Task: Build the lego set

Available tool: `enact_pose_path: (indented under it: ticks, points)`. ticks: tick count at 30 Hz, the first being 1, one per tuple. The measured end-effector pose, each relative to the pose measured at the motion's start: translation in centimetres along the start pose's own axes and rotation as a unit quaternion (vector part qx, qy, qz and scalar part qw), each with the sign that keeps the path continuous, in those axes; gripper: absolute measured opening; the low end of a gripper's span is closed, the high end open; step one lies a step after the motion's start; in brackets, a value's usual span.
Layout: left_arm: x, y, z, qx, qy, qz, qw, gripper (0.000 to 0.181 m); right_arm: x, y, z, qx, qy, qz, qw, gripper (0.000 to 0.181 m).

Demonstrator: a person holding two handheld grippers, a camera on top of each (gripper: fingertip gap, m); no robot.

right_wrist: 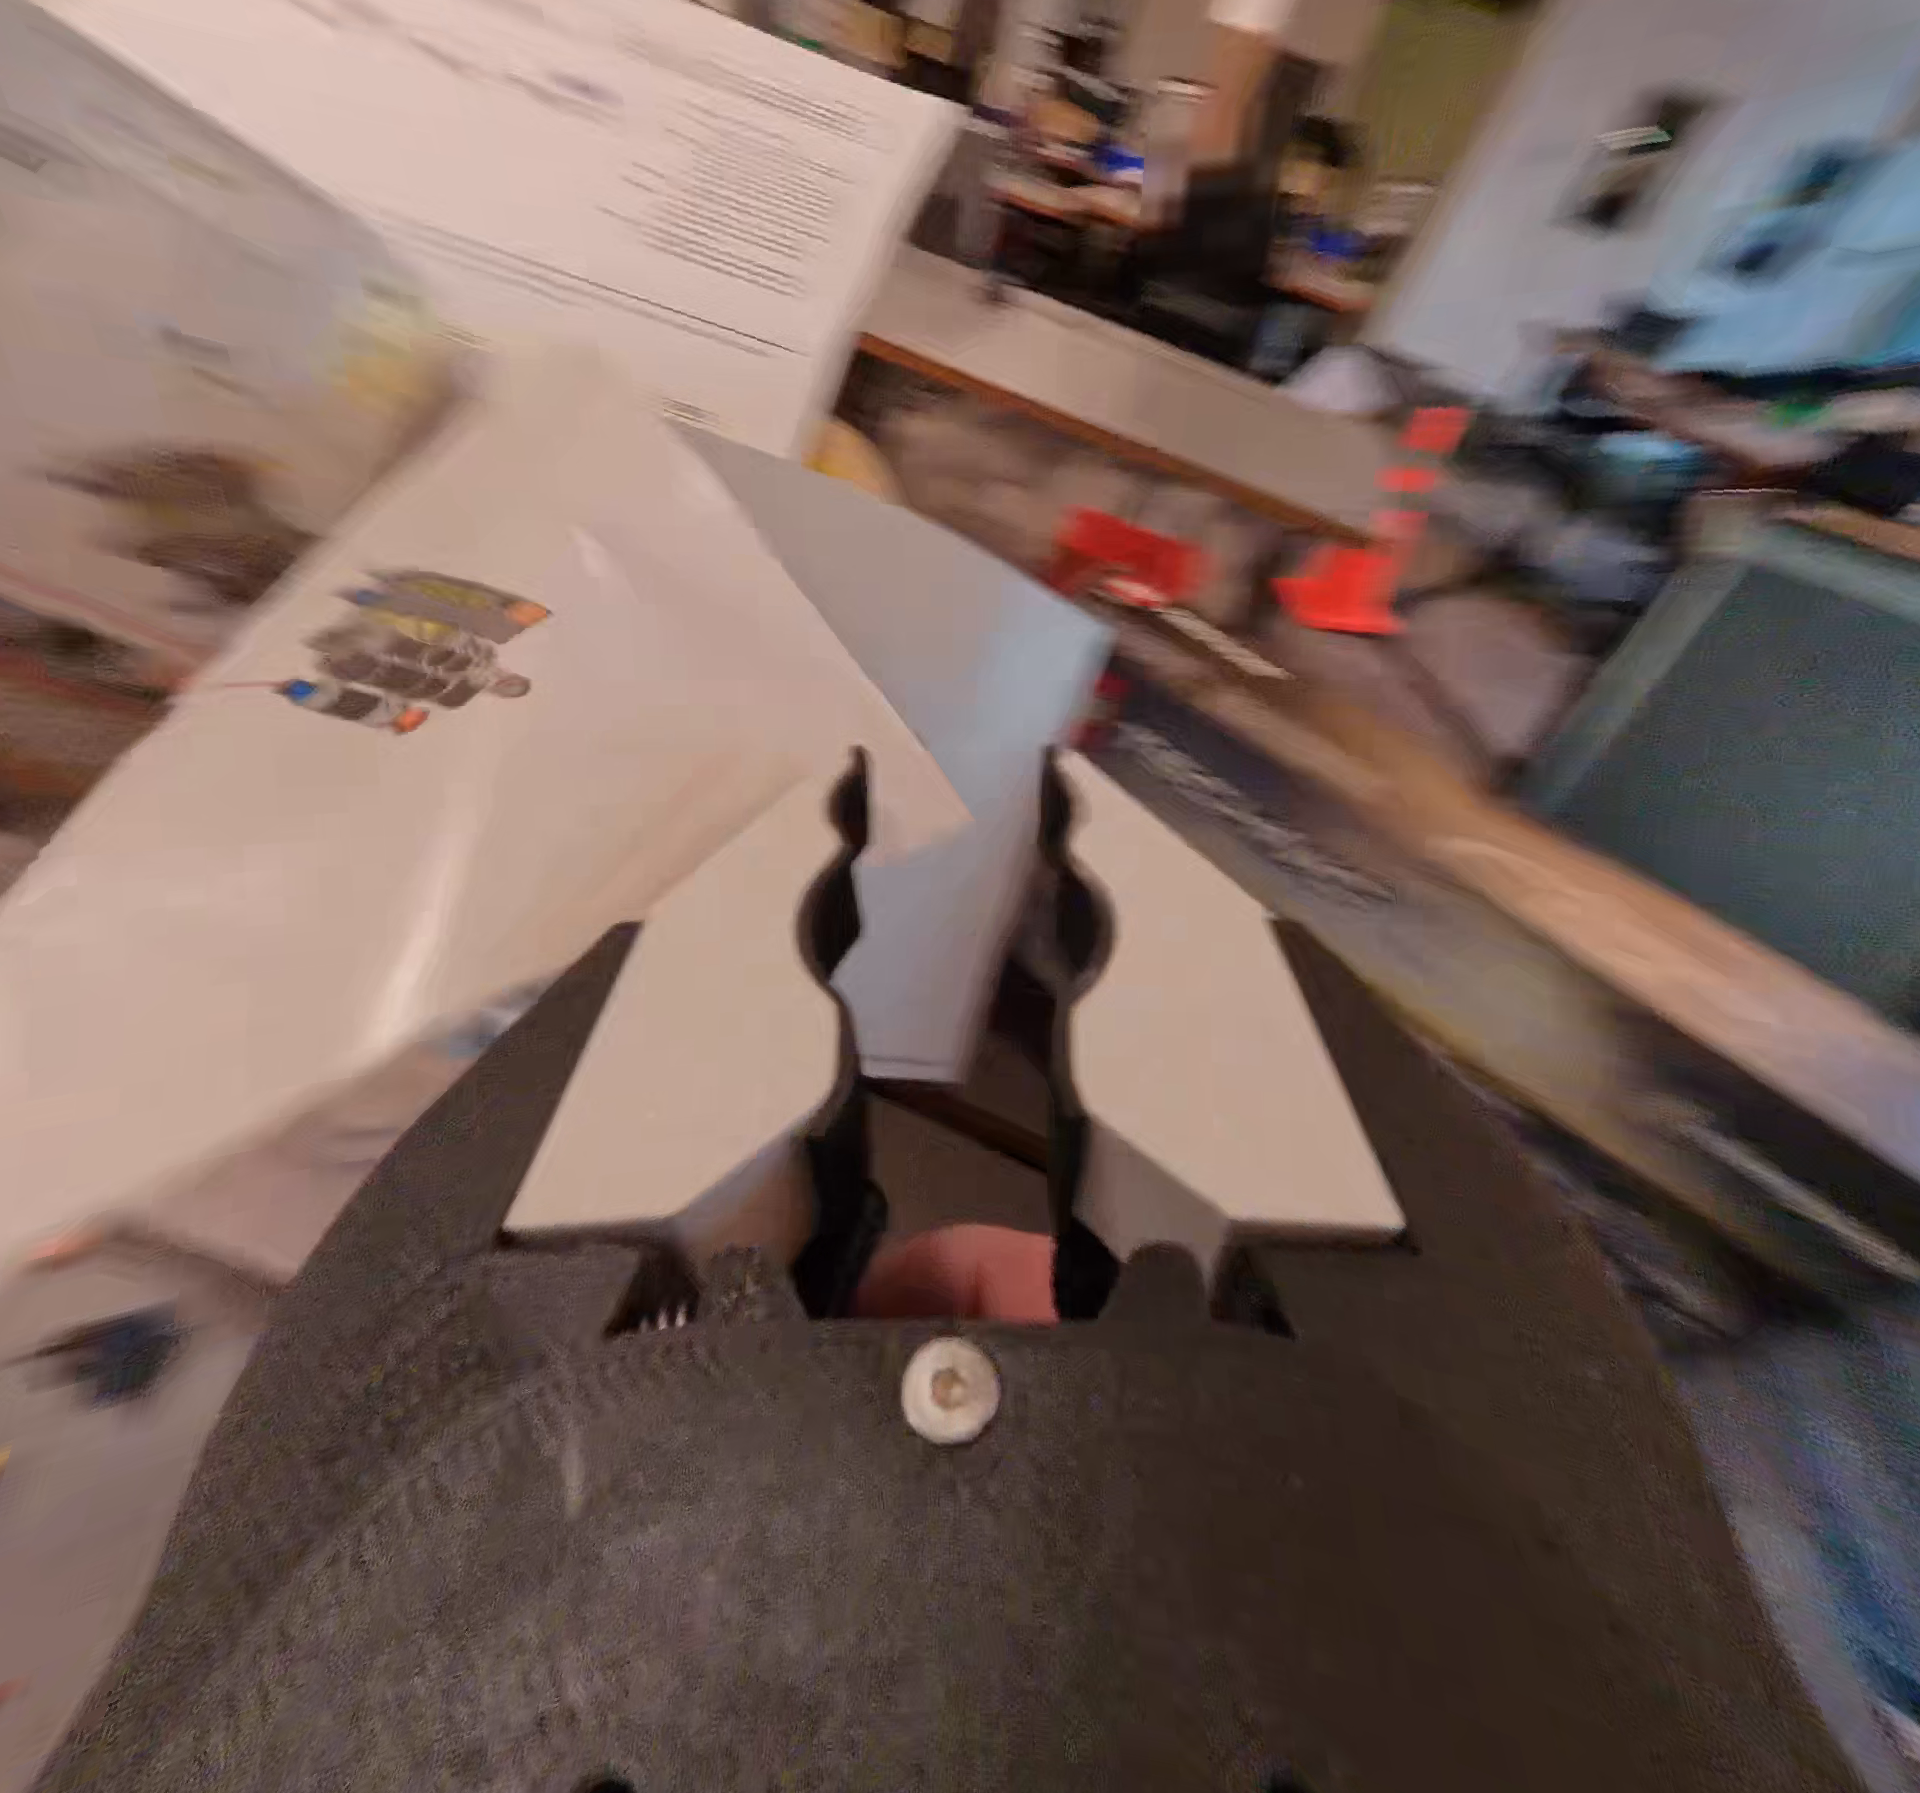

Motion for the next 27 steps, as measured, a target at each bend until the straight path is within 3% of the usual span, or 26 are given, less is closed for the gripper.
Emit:
enact_pose_path:
  ticks: [1, 3, 6, 7, 9, 10, 11, 14, 17, 20, 23, 27]
  points:
    - [0.4, -0.1, -0.3, -0.005, -0.002, -0.004, 1.000, 0.000, -0.2, -0.8, 1.1, 0.051, -0.024, 0.000, 0.998, 0.044]
    - [0.7, -0.2, -0.5, -0.003, -0.009, -0.001, 1.000, 0.000, -3.2, -3.9, 0.6, 0.108, -0.070, 0.073, 0.989, 0.043]
    - [0.9, -0.3, -0.7, -0.014, -0.007, -0.007, 1.000, 0.000, -8.2, -7.6, -6.2, 0.085, -0.175, 0.173, 0.965, 0.028]
    - [1.0, -0.3, -0.8, -0.017, -0.010, -0.008, 1.000, 0.000, -9.2, -7.8, -9.8, 0.032, -0.205, 0.191, 0.960, 0.026]
    - [1.2, -0.4, -1.0, -0.017, -0.016, -0.007, 1.000, 0.000, -9.4, -6.3, -16.8, -0.102, -0.232, 0.165, 0.953, 0.035]
    - [1.5, -0.4, -1.3, -0.025, -0.020, -0.009, 0.999, 0.000, -8.9, -4.8, -19.7, -0.154, -0.245, 0.134, 0.948, 0.054]
    - [1.8, -0.5, -1.5, -0.030, -0.024, -0.011, 0.999, 0.000, -8.5, -3.0, -21.6, -0.173, -0.261, 0.115, 0.943, 0.059]
    - [3.1, -0.5, -1.8, -0.036, -0.040, -0.017, 0.998, 0.000, -6.6, 3.0, -24.9, -0.191, -0.277, 0.077, 0.939, 0.041]
    - [4.9, -1.4, -2.6, -0.059, -0.073, -0.015, 0.995, 0.004, -4.9, 7.4, -25.8, -0.196, -0.256, 0.048, 0.945, 0.036]
    - [8.4, -2.6, -2.0, -0.059, -0.099, -0.048, 0.992, 0.017, -4.5, 8.8, -26.0, -0.175, -0.271, 0.053, 0.945, 0.033]
    - [11.3, -2.7, 1.2, 0.009, -0.138, -0.091, 0.986, 0.016, -4.4, 9.4, -26.1, -0.170, -0.274, 0.055, 0.945, 0.031]
    - [13.2, -1.1, 5.5, 0.064, -0.094, -0.140, 0.984, 0.016, -4.5, 10.2, -26.0, -0.163, -0.283, 0.054, 0.944, 0.029]
Point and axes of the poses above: each gripper's, where its closed fingertips meet, y out along the fingers, x out of its underside, z = x × y across the jaws, the point moved 3 cm from there along -y, back along the fingers, and after that the axes turned 6 degrees about -z, right-handed, at the moved point
